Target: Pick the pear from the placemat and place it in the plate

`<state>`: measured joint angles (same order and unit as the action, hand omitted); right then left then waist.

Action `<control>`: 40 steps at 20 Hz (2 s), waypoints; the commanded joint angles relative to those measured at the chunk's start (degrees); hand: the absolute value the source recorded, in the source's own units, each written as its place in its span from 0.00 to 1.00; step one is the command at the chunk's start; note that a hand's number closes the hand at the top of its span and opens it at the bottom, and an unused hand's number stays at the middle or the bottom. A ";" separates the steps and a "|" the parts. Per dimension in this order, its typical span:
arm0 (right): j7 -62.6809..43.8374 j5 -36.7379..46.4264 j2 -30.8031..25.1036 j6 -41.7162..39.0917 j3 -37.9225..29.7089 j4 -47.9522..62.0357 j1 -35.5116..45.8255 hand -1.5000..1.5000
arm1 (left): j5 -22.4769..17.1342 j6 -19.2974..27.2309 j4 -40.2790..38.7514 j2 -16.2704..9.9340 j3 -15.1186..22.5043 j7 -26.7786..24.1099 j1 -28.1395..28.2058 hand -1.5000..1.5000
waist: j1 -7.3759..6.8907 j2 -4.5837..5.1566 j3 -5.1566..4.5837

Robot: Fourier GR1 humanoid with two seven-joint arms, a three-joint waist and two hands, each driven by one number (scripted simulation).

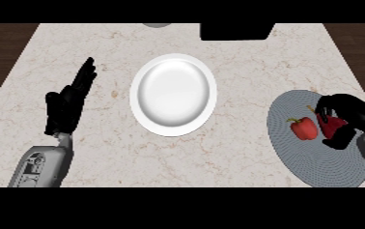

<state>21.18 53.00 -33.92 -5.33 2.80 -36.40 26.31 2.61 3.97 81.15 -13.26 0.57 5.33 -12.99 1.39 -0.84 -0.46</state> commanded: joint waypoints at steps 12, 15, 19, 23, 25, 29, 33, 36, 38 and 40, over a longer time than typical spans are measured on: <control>-26.03 -0.86 19.57 19.74 0.76 -43.10 -8.60 1.00 | 1.01 1.17 1.31 0.04 -0.37 0.06 2.41 0.50 | 2.04 -0.55 0.24; -30.54 -0.12 20.62 15.37 3.76 -54.18 -8.14 1.00 | 0.52 0.32 2.56 0.50 0.42 1.38 2.72 0.50 | 0.71 -0.19 0.32; -41.00 2.64 26.69 7.96 10.90 -63.89 -7.91 1.00 | 0.10 -0.84 1.24 -0.51 -0.84 -1.15 2.04 0.50 | -0.62 0.38 0.36; -47.31 5.49 32.84 5.80 14.62 -60.54 -3.94 1.00 | -0.79 -2.53 -1.54 -1.14 -2.24 -0.28 -2.95 0.50 | -1.43 0.86 0.42; -51.29 3.19 33.67 5.41 13.30 -55.39 3.18 1.00 | 2.75 0.52 2.41 1.44 1.44 1.77 -0.72 0.50 | -2.19 0.85 0.46; -44.82 -0.38 33.82 13.21 13.98 -43.40 5.07 1.00 | 0.58 -2.32 3.00 0.90 -0.04 1.13 0.05 0.50 | -2.27 0.96 0.48; -51.79 -2.32 33.88 20.67 23.19 -35.47 9.31 1.00 | 3.12 -0.18 1.03 3.14 1.24 0.05 -0.95 0.50 | -2.38 0.96 0.47; -55.57 0.30 33.90 18.91 23.25 -24.79 18.54 1.00 | 2.41 -0.77 3.64 3.49 2.00 1.67 0.58 0.50 | -3.85 1.14 0.45; -56.02 -1.19 33.90 22.01 25.90 -19.02 19.42 1.00 | 1.25 -2.45 -1.85 1.46 -0.99 -1.88 -2.07 0.50 | -3.57 1.41 0.43; -55.23 -3.58 33.91 23.35 26.08 -12.78 22.35 1.00 | 0.59 -3.19 -0.06 1.10 -1.15 1.68 -4.21 0.50 | -3.75 1.42 0.46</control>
<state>-33.51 51.43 -0.11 13.86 26.79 -60.36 43.87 4.41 2.41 81.62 -11.03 0.75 5.97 -15.15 -1.86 0.36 -0.02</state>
